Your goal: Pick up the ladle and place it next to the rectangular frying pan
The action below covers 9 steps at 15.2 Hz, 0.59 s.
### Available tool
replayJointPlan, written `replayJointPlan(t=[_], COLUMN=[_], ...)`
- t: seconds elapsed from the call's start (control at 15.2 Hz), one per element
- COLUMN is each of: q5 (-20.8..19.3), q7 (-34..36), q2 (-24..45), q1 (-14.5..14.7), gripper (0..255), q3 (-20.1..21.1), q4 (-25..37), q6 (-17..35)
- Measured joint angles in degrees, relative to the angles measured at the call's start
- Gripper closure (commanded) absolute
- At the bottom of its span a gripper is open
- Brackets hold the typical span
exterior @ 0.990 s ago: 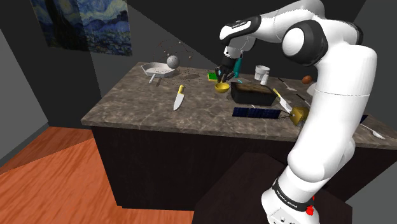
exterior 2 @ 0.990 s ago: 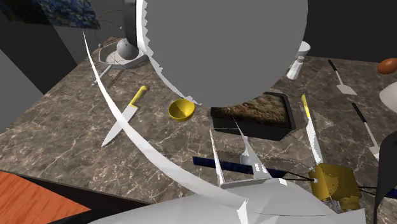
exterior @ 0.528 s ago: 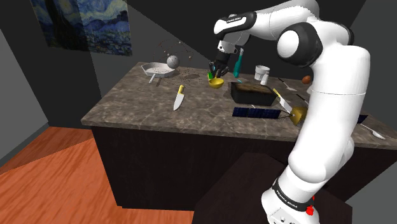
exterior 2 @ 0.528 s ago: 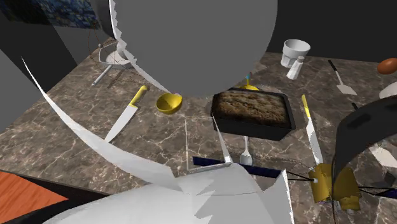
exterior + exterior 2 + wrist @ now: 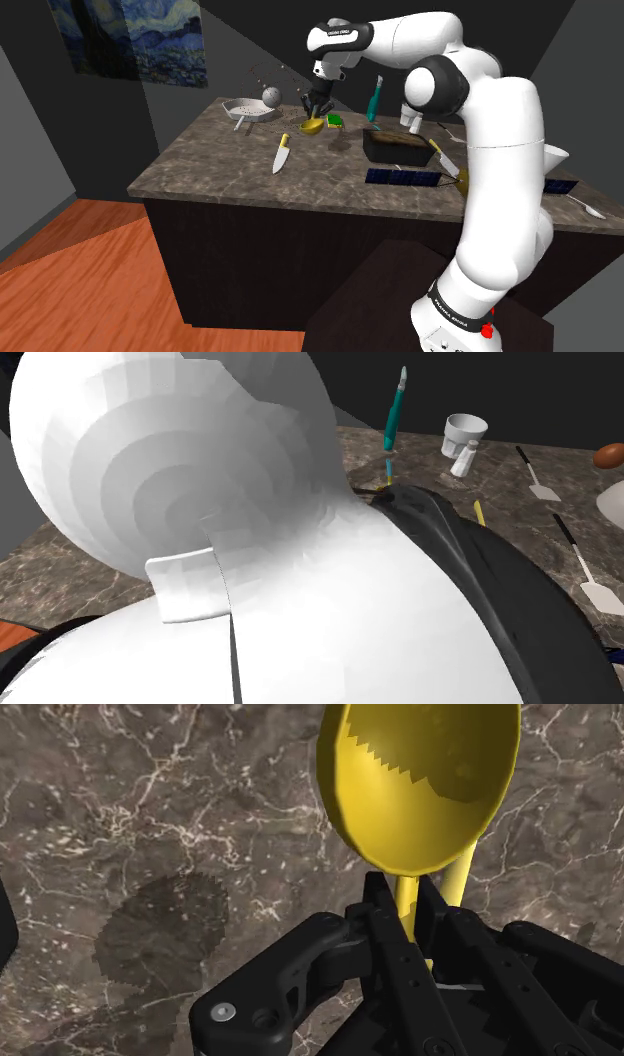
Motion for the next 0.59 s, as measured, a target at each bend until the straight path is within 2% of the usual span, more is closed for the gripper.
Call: replayJointPlan(t=[0.2,0.4,0.46,0.59], q5=[0.22,0.42,0.47,0.5], q7=[3.22,6.9,7.44,7.62], q2=[5.7,13.61,15.28,15.84], q1=[1.09,1.71,1.78,2.03], gripper=[255,255,255,255], q3=[0.93,1.91,2.09,2.15], q4=[9.03,22.37,24.73,24.49], q6=[-2.79,-7.55,-8.16,-7.33])
